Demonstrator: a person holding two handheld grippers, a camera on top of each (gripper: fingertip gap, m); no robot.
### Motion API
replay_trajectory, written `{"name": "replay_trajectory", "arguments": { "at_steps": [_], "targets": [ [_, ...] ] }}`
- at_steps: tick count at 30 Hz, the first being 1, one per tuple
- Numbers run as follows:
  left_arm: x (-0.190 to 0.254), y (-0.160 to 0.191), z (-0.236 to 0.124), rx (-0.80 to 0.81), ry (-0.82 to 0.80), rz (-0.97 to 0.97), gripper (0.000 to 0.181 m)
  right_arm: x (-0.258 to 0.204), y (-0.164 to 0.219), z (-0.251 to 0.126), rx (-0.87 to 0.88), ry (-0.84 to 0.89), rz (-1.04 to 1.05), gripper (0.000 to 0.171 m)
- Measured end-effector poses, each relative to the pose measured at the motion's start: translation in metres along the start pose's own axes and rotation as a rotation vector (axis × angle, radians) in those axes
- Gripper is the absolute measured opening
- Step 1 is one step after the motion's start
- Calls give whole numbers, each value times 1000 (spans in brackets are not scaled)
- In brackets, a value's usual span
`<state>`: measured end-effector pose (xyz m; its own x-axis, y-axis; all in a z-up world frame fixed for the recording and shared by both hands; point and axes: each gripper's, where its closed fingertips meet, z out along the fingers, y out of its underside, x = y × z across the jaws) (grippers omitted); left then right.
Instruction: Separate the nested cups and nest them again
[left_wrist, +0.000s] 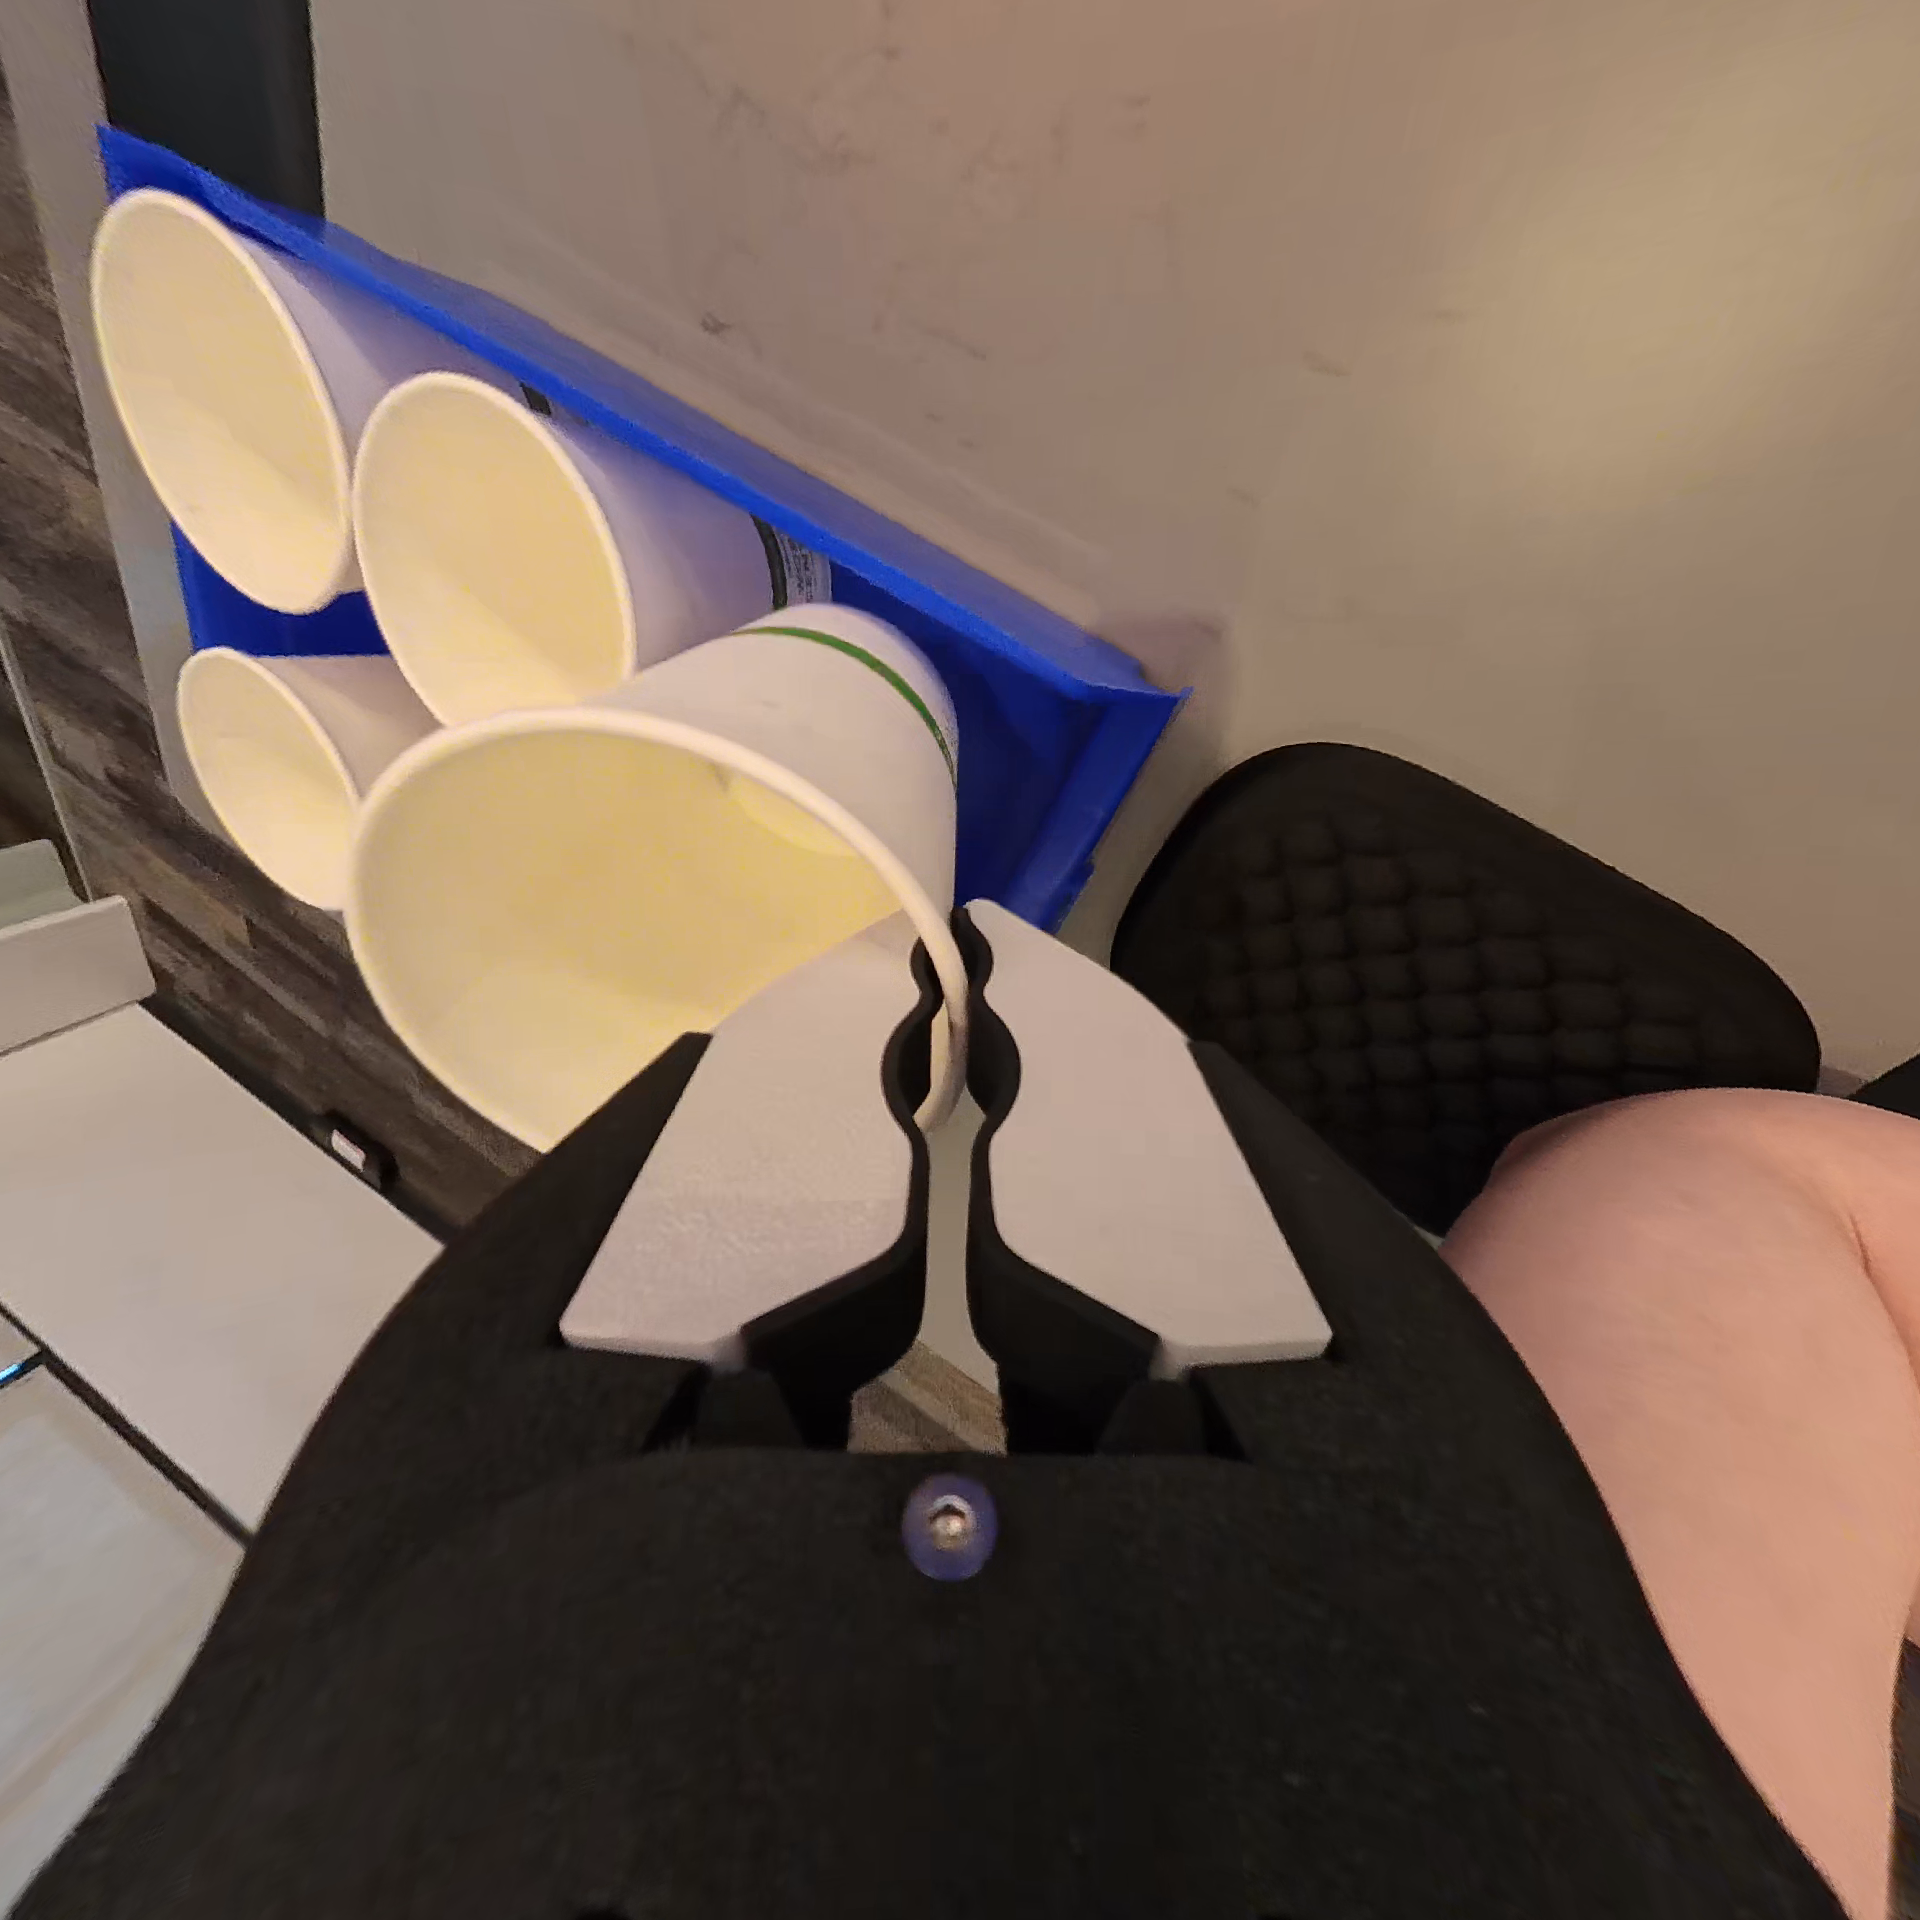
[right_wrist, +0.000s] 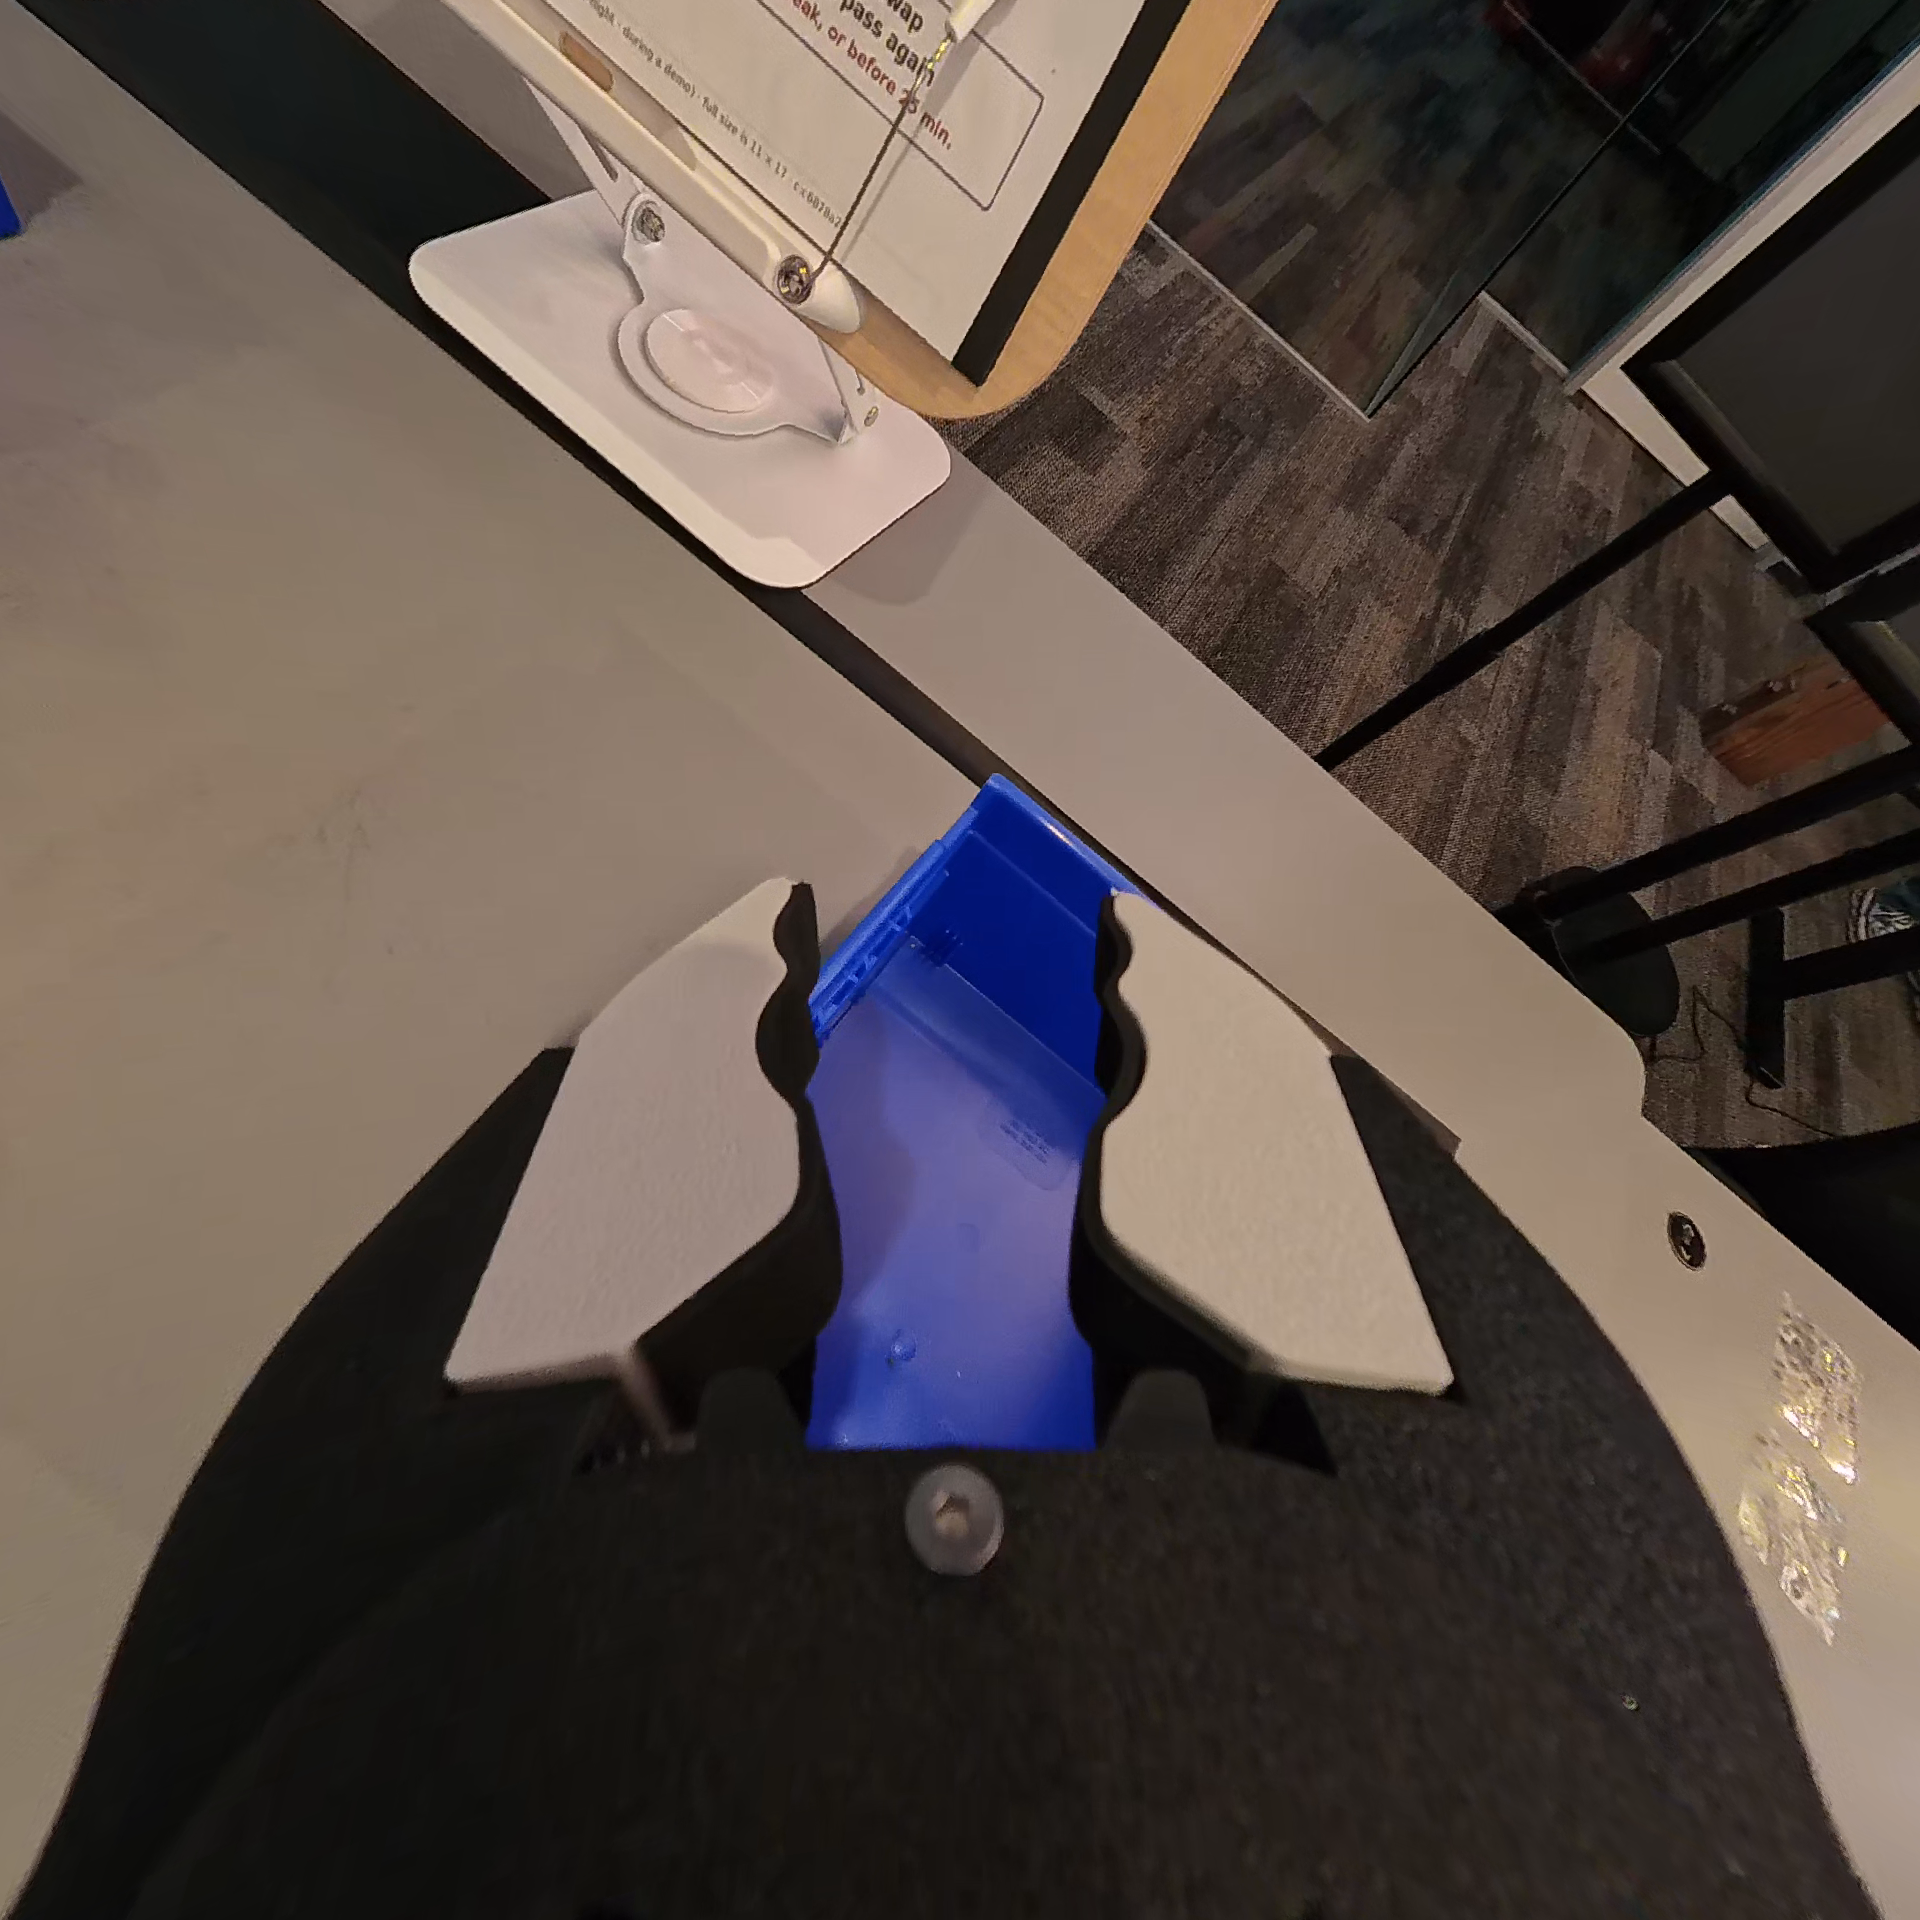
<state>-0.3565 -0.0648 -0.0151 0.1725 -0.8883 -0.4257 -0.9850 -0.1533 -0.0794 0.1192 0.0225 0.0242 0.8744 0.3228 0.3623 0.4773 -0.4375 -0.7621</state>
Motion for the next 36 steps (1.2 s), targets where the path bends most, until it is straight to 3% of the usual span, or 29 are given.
{"name": "replay_trajectory", "arguments": {
  "at_steps": [8,15,21,29,32,36],
  "targets": [
    [-12,12,-31,100,-150,-51,0,1,-3,3,12,21,3,54],
    [-20,-6,-59,311,-242,3,0,-23,-45,-11,235,-43,-54,56],
    [1,-65,-64,502,-168,229,0,-97,-88,-34,443,-288,-161,66],
    [22,-124,-37,560,-38,393,0,-216,-104,-65,554,-752,-283,79],
    [34,-142,-30,578,7,437,0,-244,-95,-64,512,-823,-344,88],
    [53,-160,-28,629,64,510,0,-266,-88,-55,486,-850,-398,87]
  ]
}}
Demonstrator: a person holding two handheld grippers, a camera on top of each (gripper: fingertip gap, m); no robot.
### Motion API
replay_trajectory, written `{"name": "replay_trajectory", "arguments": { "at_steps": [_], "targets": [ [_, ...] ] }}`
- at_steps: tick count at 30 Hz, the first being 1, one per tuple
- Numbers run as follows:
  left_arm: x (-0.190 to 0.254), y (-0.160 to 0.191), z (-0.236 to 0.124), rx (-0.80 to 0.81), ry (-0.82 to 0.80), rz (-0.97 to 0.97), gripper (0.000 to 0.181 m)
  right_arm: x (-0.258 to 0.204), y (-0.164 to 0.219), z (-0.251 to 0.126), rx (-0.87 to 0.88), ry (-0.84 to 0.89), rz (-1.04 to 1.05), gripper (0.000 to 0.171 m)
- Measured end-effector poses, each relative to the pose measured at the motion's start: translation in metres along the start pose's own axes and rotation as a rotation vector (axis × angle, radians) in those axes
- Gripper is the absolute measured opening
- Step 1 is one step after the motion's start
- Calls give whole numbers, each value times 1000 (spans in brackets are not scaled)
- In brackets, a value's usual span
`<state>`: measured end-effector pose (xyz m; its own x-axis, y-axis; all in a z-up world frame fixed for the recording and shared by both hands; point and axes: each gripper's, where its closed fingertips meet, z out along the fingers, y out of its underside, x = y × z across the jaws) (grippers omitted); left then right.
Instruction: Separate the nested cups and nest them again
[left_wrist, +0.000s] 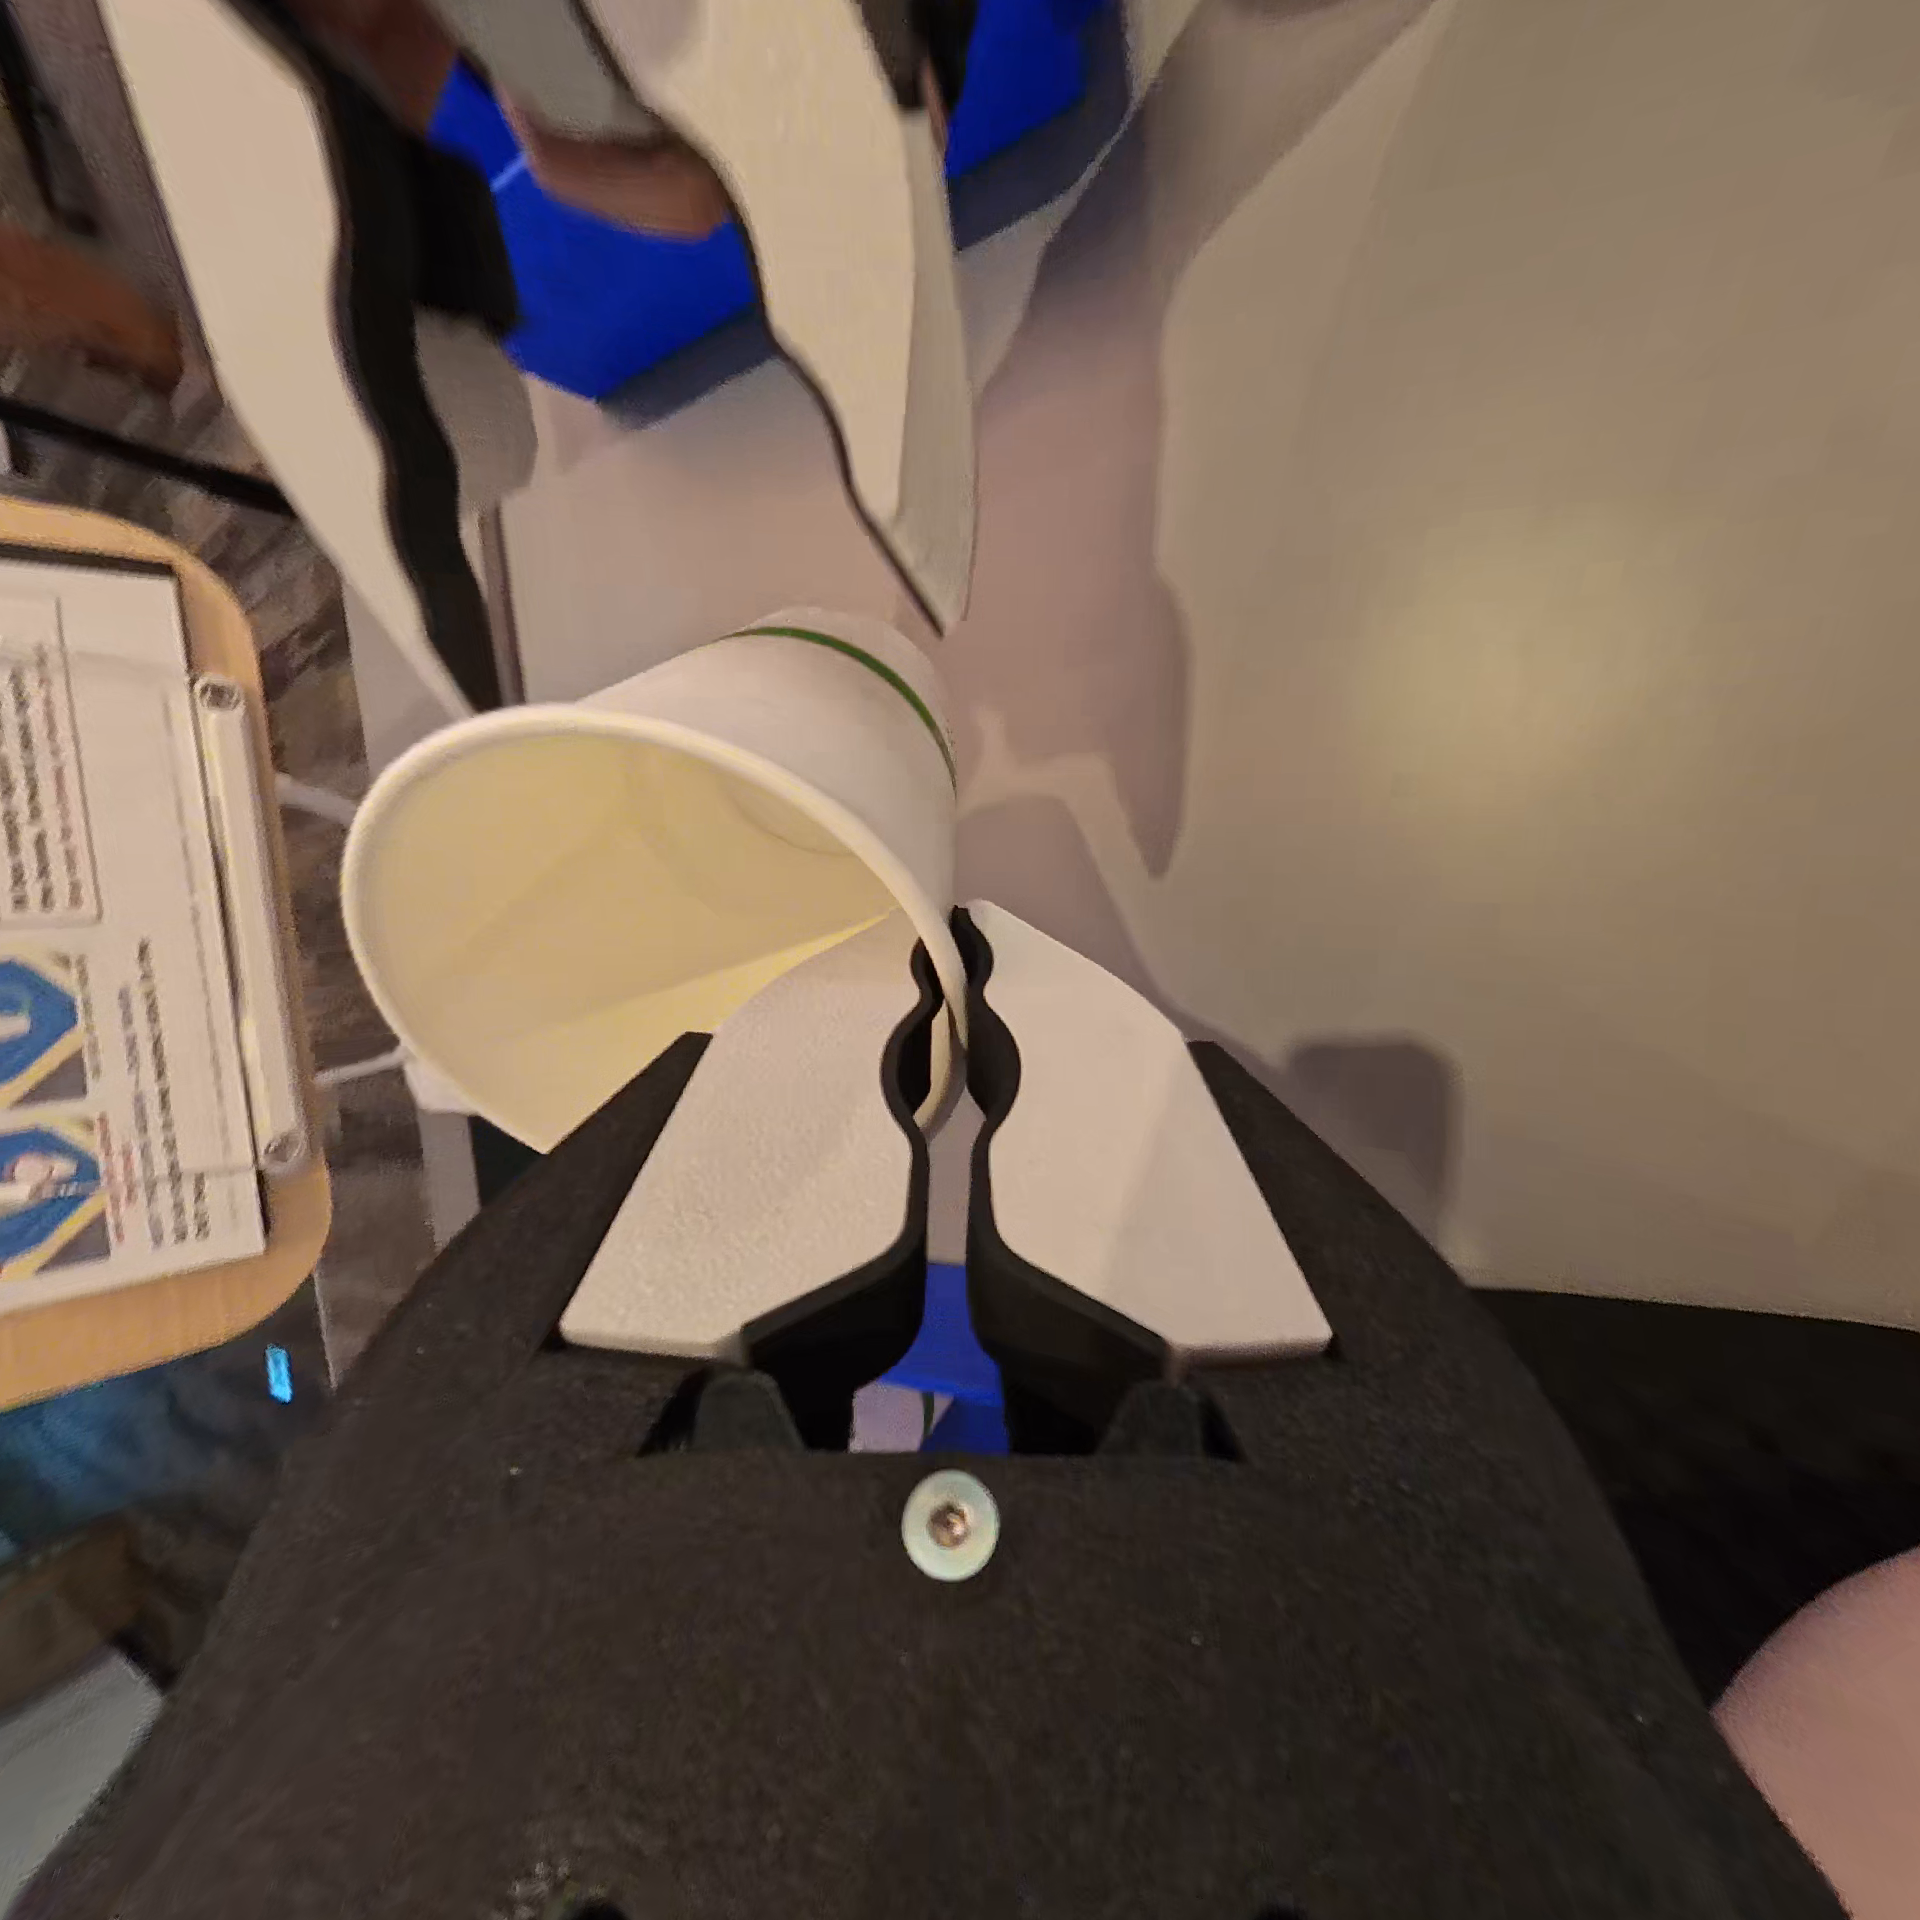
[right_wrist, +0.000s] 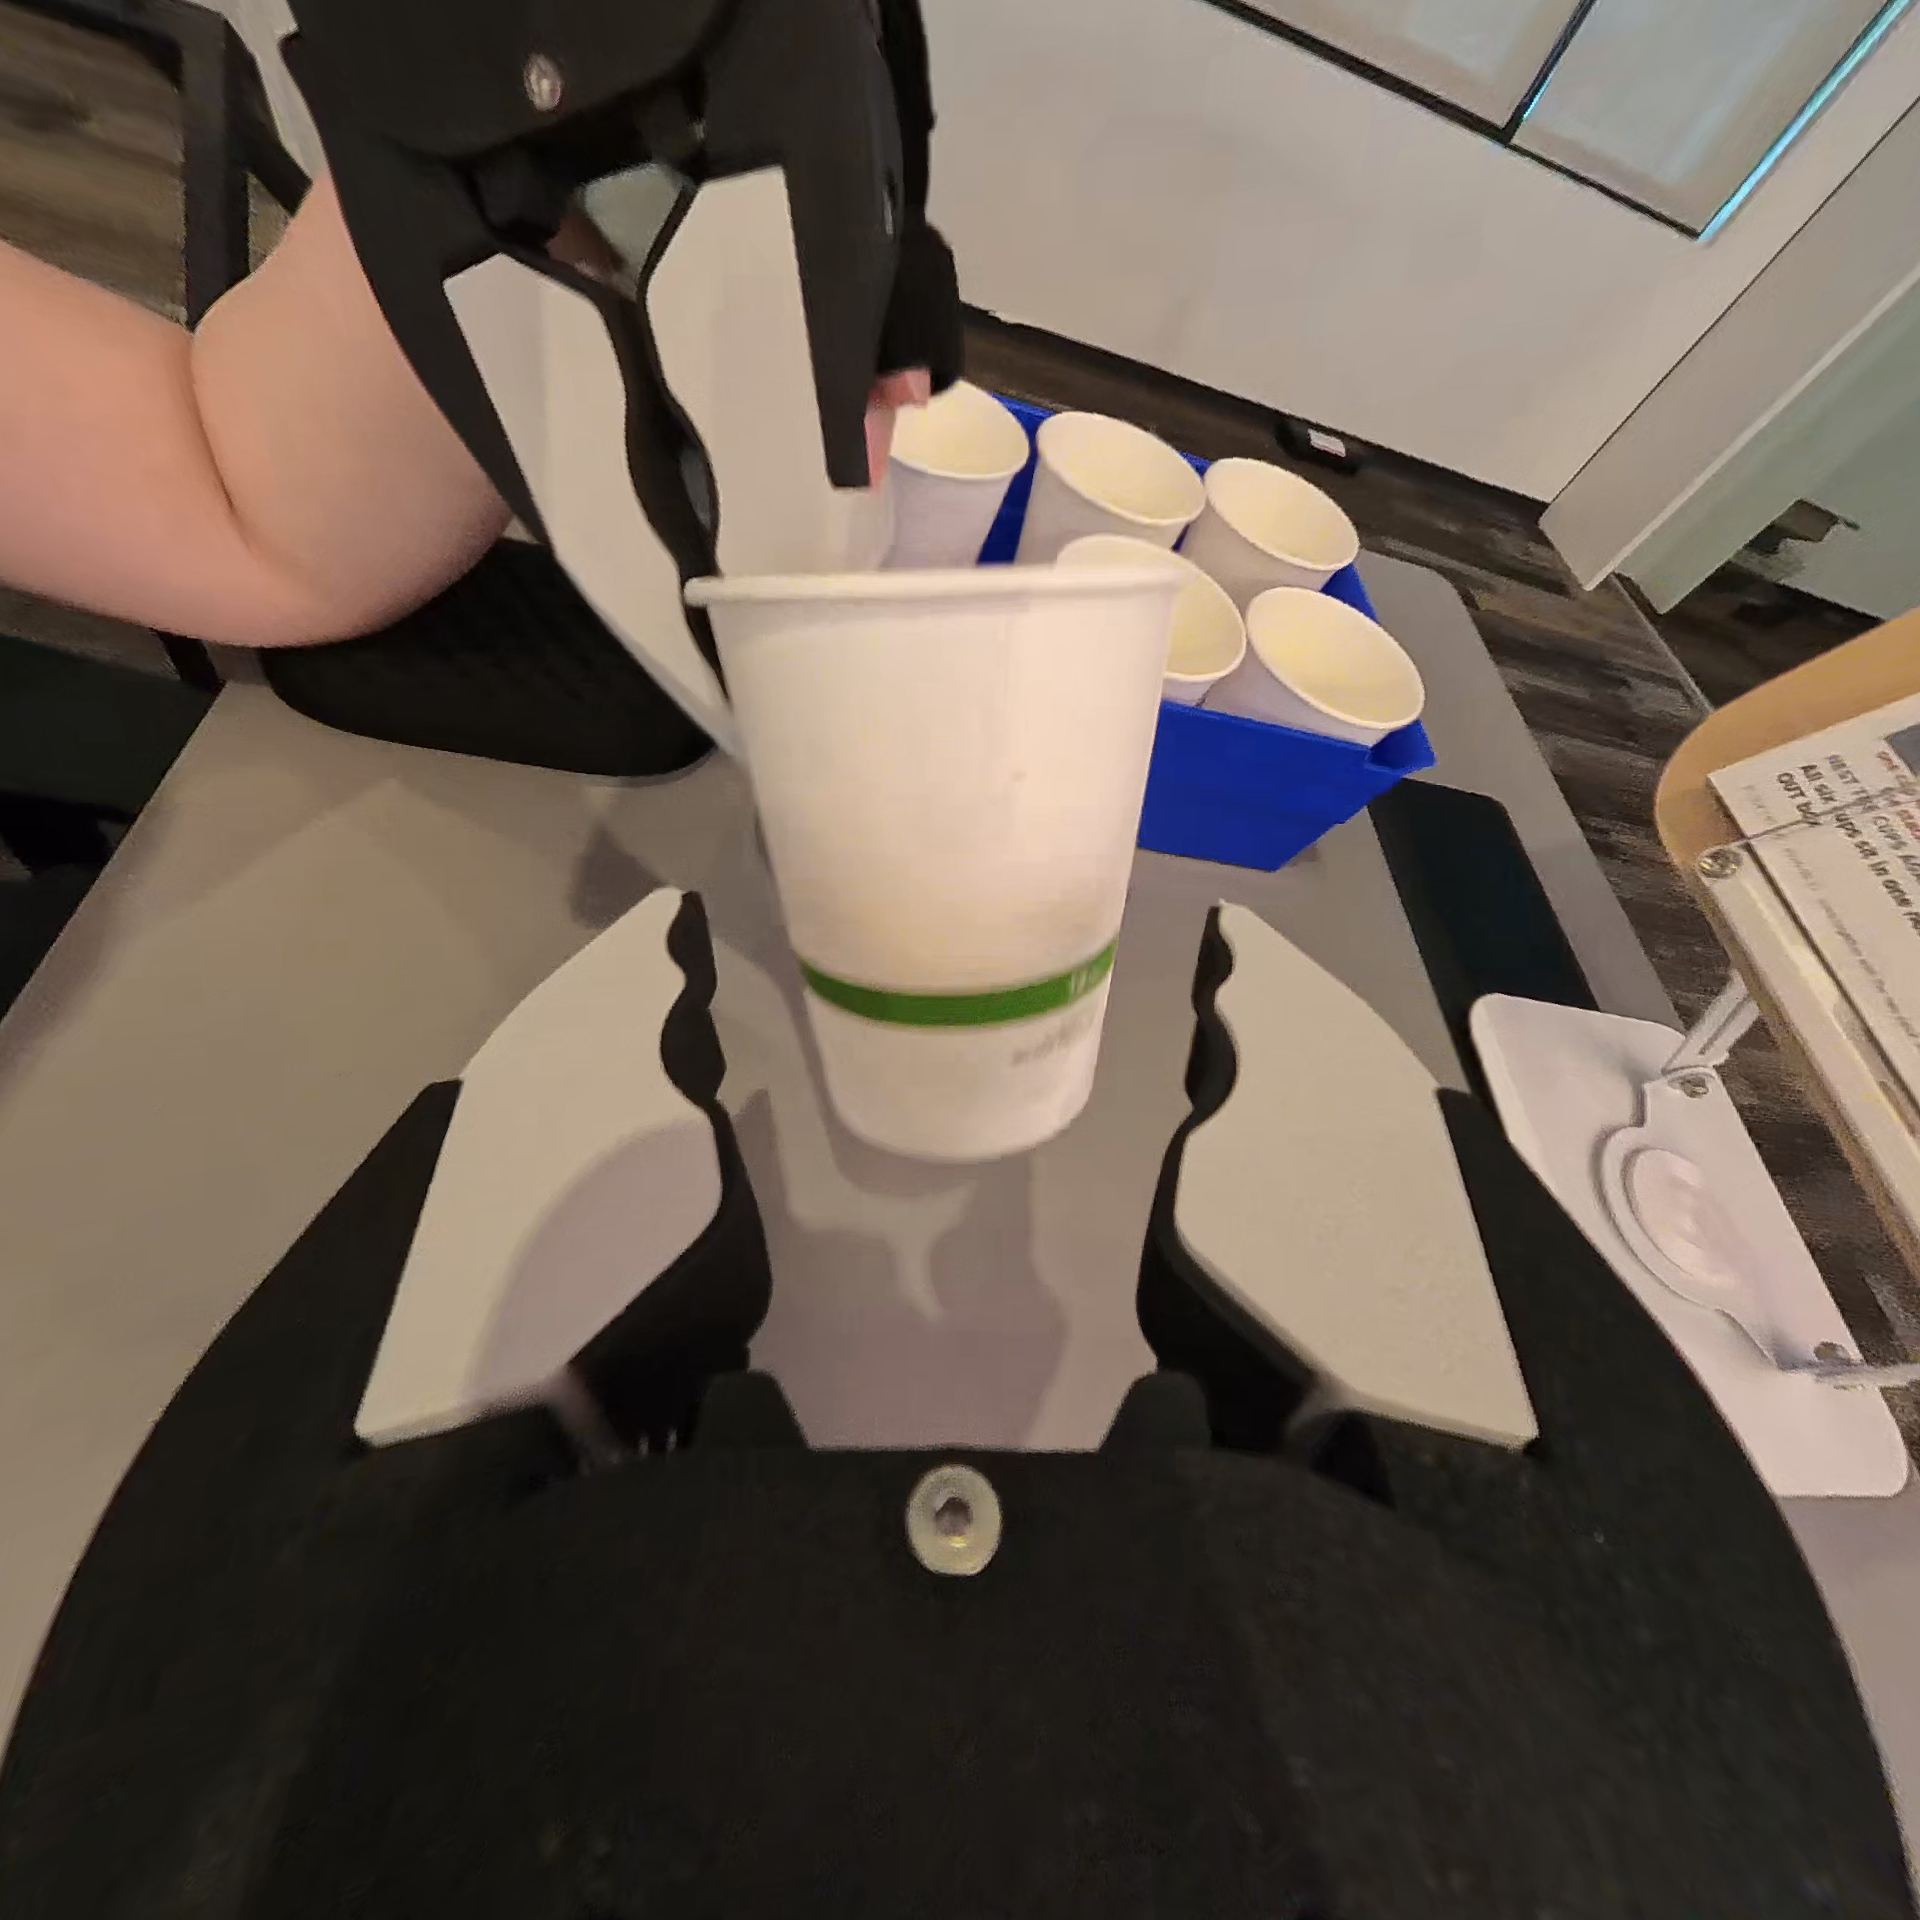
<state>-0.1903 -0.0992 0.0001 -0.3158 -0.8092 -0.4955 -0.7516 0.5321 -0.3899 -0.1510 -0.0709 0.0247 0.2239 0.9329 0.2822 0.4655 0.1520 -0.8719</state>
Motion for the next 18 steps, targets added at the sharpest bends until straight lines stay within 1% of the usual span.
{"name": "replay_trajectory", "arguments": {
  "at_steps": [3,8,15,18],
  "targets": [
    [3,-5,8,5,26,18,0,-9,1,8,-1,-56,28,88],
    [10,-12,18,10,57,47,0,-16,6,15,-23,-91,39,88],
    [14,-17,20,12,63,74,0,-18,10,18,-40,-110,43,86],
    [18,-18,21,10,84,91,1,-22,14,19,-55,-143,63,85]
  ]
}}
